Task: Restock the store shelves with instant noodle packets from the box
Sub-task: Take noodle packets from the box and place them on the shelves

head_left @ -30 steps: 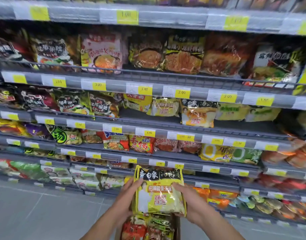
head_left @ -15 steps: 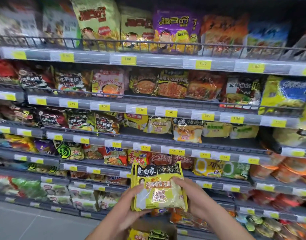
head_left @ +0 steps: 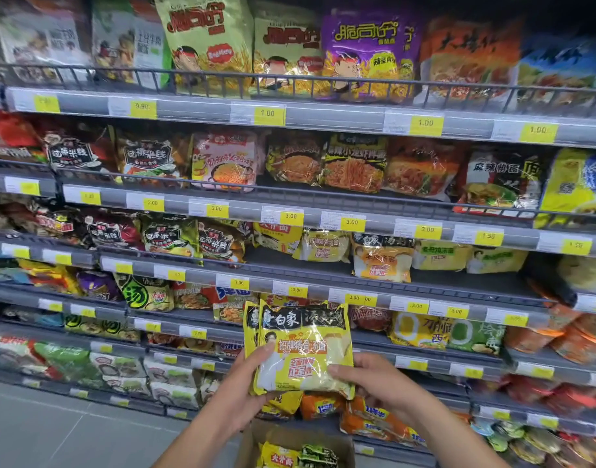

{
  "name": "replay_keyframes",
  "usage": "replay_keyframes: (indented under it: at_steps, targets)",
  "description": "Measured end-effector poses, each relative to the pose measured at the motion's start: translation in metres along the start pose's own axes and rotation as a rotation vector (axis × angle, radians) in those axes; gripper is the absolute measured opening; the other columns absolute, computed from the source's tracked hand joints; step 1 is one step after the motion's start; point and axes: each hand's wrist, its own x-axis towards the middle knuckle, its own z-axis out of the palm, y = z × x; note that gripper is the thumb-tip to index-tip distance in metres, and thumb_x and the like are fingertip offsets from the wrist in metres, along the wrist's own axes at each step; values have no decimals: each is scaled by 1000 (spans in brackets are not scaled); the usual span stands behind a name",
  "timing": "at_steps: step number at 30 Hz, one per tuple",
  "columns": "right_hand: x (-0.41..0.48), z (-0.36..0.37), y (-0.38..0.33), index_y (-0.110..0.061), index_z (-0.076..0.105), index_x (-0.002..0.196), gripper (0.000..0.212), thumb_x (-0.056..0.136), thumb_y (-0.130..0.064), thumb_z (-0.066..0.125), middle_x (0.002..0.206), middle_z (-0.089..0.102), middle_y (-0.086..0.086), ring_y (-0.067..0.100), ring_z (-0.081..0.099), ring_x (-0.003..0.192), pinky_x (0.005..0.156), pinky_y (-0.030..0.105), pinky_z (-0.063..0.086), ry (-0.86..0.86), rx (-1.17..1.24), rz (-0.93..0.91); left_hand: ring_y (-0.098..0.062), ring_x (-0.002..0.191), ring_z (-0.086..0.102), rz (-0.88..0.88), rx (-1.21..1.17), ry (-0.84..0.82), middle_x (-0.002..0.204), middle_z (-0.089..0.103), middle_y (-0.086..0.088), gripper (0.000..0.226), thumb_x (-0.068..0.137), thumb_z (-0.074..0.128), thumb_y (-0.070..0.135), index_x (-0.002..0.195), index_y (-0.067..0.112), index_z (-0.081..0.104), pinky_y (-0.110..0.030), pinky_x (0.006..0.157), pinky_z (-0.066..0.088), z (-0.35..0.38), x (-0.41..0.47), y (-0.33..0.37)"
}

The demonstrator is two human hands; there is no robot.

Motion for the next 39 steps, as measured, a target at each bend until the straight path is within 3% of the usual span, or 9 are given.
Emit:
replay_keyframes:
  at_steps: [6, 9, 13, 18, 23, 28, 31, 36, 39]
  targets:
    - [27, 1, -10, -26, 72, 106, 66, 53, -62, 89, 64, 50, -6, 9, 33, 50, 48, 23, 25, -16, 94, 82, -36, 137, 44, 23, 39, -16, 158, 36, -5, 152, 36, 103, 40, 157, 40, 10, -61, 99, 49, -3, 18, 22]
    - [42, 0, -19, -22, 64, 112, 64, 65, -59, 85, 58, 42, -5, 8, 31, 50, 48, 21, 25, -15, 137, 126, -29, 148, 27, 47, 71, -51, 164, 23, 2, 161, 33, 102, 45, 159, 35, 3, -60, 104, 45, -4, 26, 35]
    - [59, 4, -31, -20, 62, 118, 65, 70, -58, 82, 63, 45, -7, 6, 35, 52, 45, 19, 29, -5, 174, 95, -30, 148, 25, 58, 62, -77, 165, 17, 4, 141, 50, 96, 49, 159, 35, 7, -58, 89, 57, -7, 37, 54]
    - [75, 12, -42, -19, 67, 119, 53, 77, -48, 79, 85, 57, 0, 5, 37, 48, 43, 18, 29, 29, 241, 19, -30, 150, 20, 67, 98, -100, 166, 7, 10, 116, 66, 79, 66, 158, 40, 13, -53, 91, 56, -18, 54, 74]
    - [88, 20, -39, -18, 69, 116, 41, 82, -37, 80, 61, 56, -6, 7, 34, 47, 45, 20, 24, 55, 228, 19, -32, 143, 35, -1, 149, -118, 165, 19, 4, 114, 66, 82, 61, 157, 41, 15, -52, 90, 57, -30, 68, 81]
    - [98, 16, -47, -17, 67, 119, 49, 77, -37, 83, 64, 51, -6, 7, 28, 50, 46, 20, 22, 77, 294, 63, -30, 121, 55, -25, 105, -134, 165, 18, 2, 103, 78, 75, 51, 158, 38, 12, -50, 84, 60, -35, 72, 88]
    - [101, 11, -52, -13, 59, 119, 46, 82, -31, 79, 51, 43, -11, 7, 26, 49, 47, 19, 22, 106, 326, 96, -28, 122, 50, -8, 75, -120, 165, 16, 3, 103, 82, 76, 36, 159, 35, 7, -51, 87, 59, -38, 75, 93]
    - [115, -8, -60, -22, 47, 108, 62, 62, -35, 87, 62, 43, -2, 7, 28, 53, 51, 21, 23, 202, 432, 100, -33, 143, 34, -8, 70, -58, 166, 10, -1, 107, 84, 78, 23, 159, 33, 3, -51, 87, 59, -45, 78, 97]
    - [128, -23, -75, -13, 50, 129, 85, 57, -37, 89, 60, 40, -4, 7, 29, 51, 44, 19, 25, 256, 439, 66, -35, 139, 41, -10, 82, -36, 165, 16, -4, 102, 85, 76, 21, 159, 32, 6, -51, 85, 60, -49, 78, 98]
